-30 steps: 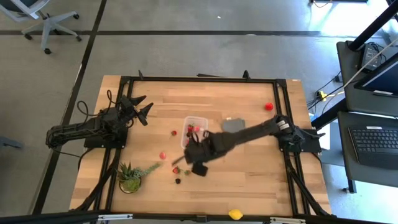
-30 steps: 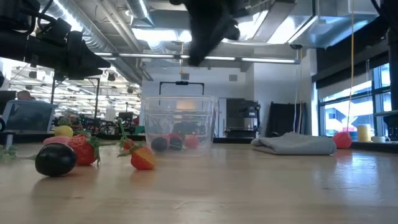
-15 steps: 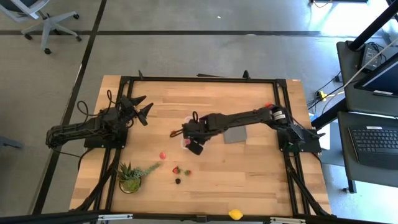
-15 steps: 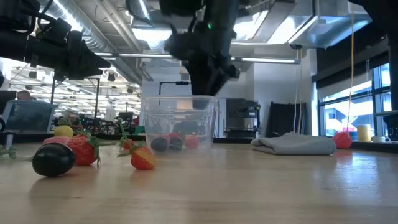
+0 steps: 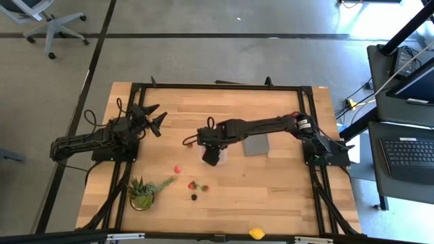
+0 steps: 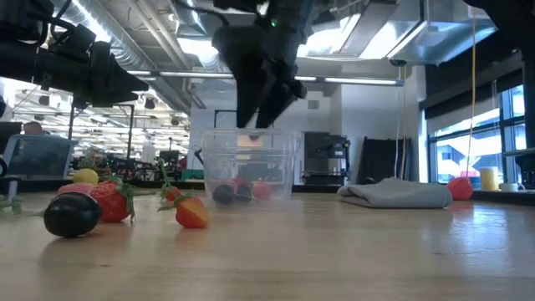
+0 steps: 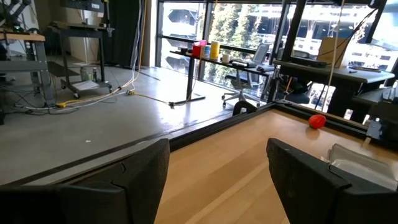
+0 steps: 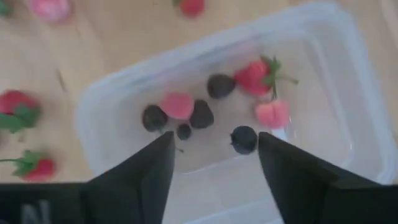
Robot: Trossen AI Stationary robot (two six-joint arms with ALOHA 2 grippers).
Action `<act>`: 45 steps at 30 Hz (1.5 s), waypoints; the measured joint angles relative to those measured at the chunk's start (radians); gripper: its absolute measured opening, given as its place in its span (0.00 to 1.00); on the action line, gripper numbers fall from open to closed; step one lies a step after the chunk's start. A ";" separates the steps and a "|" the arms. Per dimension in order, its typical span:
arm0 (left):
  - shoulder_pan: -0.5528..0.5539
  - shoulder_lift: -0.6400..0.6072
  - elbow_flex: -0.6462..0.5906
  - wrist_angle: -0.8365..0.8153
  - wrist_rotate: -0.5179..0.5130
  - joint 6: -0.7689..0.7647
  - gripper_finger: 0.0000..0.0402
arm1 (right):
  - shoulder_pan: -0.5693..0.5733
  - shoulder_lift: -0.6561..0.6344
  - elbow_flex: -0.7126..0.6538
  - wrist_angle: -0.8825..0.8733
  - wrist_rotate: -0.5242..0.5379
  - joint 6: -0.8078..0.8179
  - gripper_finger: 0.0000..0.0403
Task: Pick and placing Produce into tupperware
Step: Put the blueberry into the transparent bin, then put the strawberry into the transparent bin
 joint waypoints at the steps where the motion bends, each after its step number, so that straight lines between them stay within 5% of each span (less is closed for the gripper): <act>1: 0.000 0.000 0.000 0.000 0.000 0.000 0.65 | -0.002 0.000 0.018 -0.008 0.000 -0.010 0.61; 7: 0.000 0.000 0.000 0.000 0.000 0.000 0.65 | -0.011 0.000 0.125 -0.083 0.007 -0.035 0.74; 14: 0.000 0.000 0.000 0.000 0.036 0.000 0.65 | 0.005 0.000 0.302 -0.343 0.015 0.033 0.75; 22: 0.000 0.000 -0.001 -0.004 0.453 -0.126 0.74 | 0.206 -0.069 0.406 -0.583 0.311 0.226 0.75; 30: -0.001 0.000 -0.001 -0.005 0.709 -0.291 0.76 | 0.399 -0.196 0.266 -0.573 0.418 0.489 0.75; 34: -0.001 0.000 -0.001 -0.005 0.718 -0.365 0.75 | 0.486 -0.214 0.156 -0.581 0.564 0.525 0.75; 45: 0.000 0.091 -0.001 0.004 0.696 -0.201 0.75 | 0.563 -0.307 -0.186 -0.392 0.545 0.766 0.75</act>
